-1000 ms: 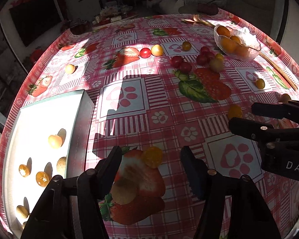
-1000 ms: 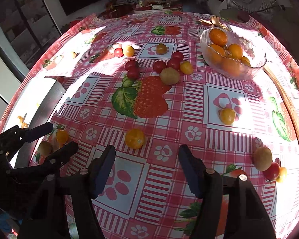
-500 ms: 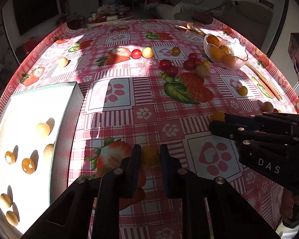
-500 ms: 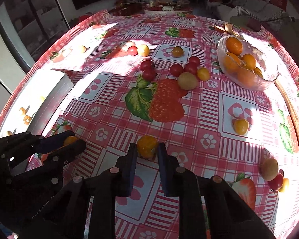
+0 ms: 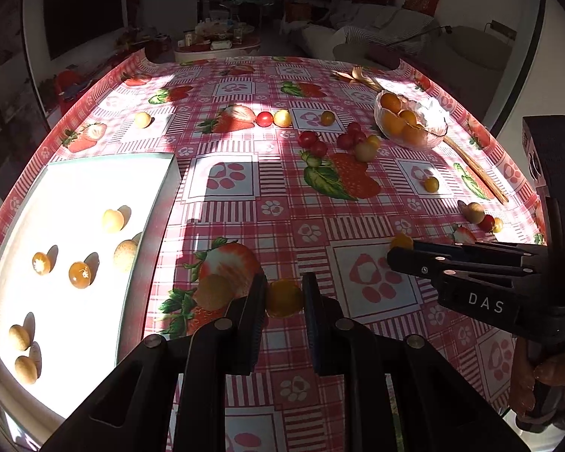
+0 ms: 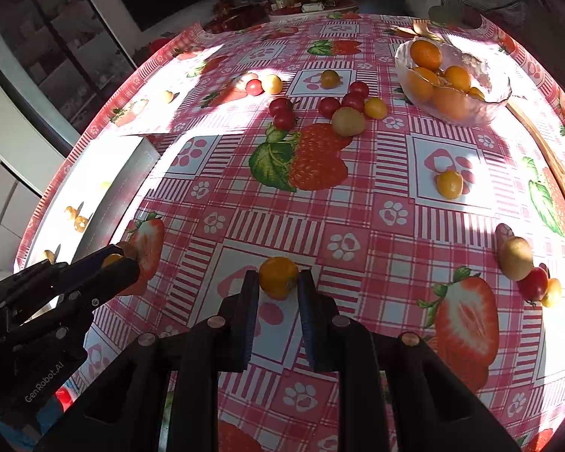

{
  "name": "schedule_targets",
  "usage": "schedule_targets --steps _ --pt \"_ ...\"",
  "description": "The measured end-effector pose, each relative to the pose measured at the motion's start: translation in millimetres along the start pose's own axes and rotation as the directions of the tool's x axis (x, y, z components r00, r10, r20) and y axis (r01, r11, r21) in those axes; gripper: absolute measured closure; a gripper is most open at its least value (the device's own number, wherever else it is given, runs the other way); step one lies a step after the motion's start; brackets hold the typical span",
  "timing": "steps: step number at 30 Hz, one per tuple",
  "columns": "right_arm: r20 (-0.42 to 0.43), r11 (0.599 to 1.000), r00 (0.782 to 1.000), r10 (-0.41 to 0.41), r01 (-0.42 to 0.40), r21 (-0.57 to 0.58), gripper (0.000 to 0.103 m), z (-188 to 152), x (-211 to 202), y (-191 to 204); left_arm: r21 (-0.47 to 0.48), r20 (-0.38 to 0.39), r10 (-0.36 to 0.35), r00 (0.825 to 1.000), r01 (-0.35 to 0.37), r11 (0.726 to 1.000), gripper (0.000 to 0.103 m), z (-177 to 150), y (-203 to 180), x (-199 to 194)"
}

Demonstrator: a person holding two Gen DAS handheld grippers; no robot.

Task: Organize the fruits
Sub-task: 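Grasp a small yellow tomato with each gripper, then carry both yellow tomatoes over the white tray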

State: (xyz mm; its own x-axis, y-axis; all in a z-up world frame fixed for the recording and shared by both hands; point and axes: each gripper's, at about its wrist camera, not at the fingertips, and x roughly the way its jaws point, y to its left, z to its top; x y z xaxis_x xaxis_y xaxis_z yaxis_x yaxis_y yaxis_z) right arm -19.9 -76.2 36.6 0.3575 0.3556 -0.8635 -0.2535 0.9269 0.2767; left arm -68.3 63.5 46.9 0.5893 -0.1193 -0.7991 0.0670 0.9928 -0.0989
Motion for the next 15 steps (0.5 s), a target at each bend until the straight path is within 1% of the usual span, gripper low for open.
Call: schedule_targets --steps 6,15 --pt "-0.004 1.000 1.000 0.004 -0.004 -0.004 0.080 -3.2 -5.3 5.0 -0.035 0.023 0.011 1.000 -0.010 0.999 0.082 -9.5 10.8 -19.4" --pt "-0.003 0.999 1.000 0.017 -0.017 -0.051 0.080 0.4 -11.2 29.6 -0.095 0.060 0.040 0.997 -0.034 0.995 0.082 -21.1 37.8 -43.6"
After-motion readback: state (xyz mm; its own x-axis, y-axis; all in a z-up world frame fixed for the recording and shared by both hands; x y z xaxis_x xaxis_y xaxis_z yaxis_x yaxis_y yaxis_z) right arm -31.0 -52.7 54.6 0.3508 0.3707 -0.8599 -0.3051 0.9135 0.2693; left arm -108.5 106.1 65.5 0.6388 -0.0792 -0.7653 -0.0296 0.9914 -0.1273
